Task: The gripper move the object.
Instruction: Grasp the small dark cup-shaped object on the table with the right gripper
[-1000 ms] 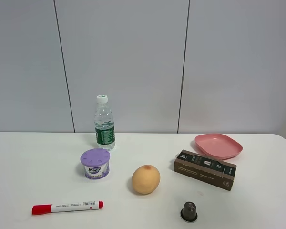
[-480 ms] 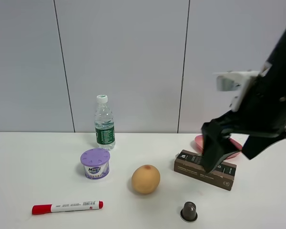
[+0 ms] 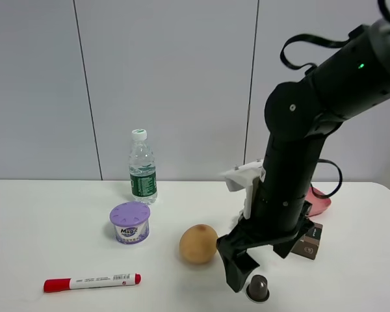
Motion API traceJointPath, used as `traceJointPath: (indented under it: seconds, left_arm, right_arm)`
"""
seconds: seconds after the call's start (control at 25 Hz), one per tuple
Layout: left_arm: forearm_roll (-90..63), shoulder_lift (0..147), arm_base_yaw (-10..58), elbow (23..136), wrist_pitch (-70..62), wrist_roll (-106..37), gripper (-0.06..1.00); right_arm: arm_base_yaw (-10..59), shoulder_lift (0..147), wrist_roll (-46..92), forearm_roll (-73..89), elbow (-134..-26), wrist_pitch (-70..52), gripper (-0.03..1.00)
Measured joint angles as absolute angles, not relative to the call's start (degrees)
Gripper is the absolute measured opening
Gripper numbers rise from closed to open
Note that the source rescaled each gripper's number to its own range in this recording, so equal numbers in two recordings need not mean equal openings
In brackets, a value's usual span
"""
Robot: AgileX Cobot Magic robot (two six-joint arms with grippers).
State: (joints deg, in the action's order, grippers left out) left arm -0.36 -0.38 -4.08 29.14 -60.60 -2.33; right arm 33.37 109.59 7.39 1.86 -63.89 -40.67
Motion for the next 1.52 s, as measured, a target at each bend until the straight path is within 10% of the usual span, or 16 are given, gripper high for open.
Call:
traceJointPath:
  seconds: [0.68, 1.52]
  left_arm:
    - [-0.36, -0.38, -4.08, 29.14, -60.60, -2.33, 1.00]
    - [-0.36, -0.38, -4.08, 29.14, -60.60, -2.33, 1.00]
  right_arm:
    - [33.43, 114.29, 8.54, 0.51, -63.89, -37.78, 1.00]
    - [33.43, 114.29, 8.95, -0.96, -63.89, -36.87, 0.69]
